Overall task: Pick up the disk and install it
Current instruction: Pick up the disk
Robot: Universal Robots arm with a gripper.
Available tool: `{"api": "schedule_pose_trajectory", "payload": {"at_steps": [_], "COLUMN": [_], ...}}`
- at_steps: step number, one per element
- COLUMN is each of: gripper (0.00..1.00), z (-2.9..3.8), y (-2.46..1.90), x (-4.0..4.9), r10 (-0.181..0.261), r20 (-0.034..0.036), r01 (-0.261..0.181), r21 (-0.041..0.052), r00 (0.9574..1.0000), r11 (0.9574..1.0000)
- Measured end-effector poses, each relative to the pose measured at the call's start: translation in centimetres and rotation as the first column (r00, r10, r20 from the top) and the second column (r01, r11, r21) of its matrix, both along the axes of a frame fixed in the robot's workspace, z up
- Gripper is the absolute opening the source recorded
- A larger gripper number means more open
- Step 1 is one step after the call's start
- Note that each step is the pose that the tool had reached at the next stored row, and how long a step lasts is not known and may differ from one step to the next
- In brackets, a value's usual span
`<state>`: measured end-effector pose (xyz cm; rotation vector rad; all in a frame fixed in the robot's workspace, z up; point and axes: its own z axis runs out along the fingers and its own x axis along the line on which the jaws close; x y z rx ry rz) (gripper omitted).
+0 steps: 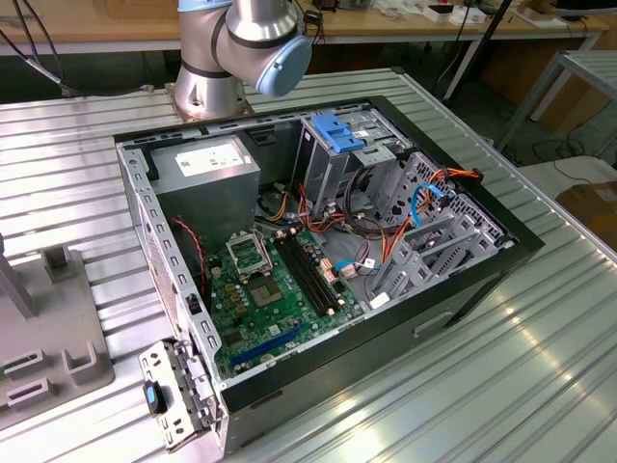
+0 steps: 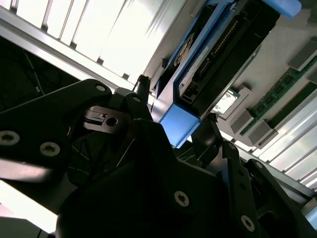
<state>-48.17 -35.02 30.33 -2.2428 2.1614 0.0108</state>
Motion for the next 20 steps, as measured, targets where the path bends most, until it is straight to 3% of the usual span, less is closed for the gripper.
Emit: {"api": "schedule_pose_trajectory", "payload": {"at_steps": [3,6,20], "gripper": [0.60,0.60,0.60], "z": [0.00,-0.65,-0.78], "y": [0.00,0.00,0.12], "x": [0.00,0.00,0.00], "r10": [0.000,0.000,0.000], "r20": [0.0000,-0.0001,0.0000], "r01": [0.000,0.000,0.000], "r21": [0.0000,-0.0001,-0.0001], "r00": [1.0000,1.0000,1.0000], "r11": [1.0000,1.0000,1.0000]}}
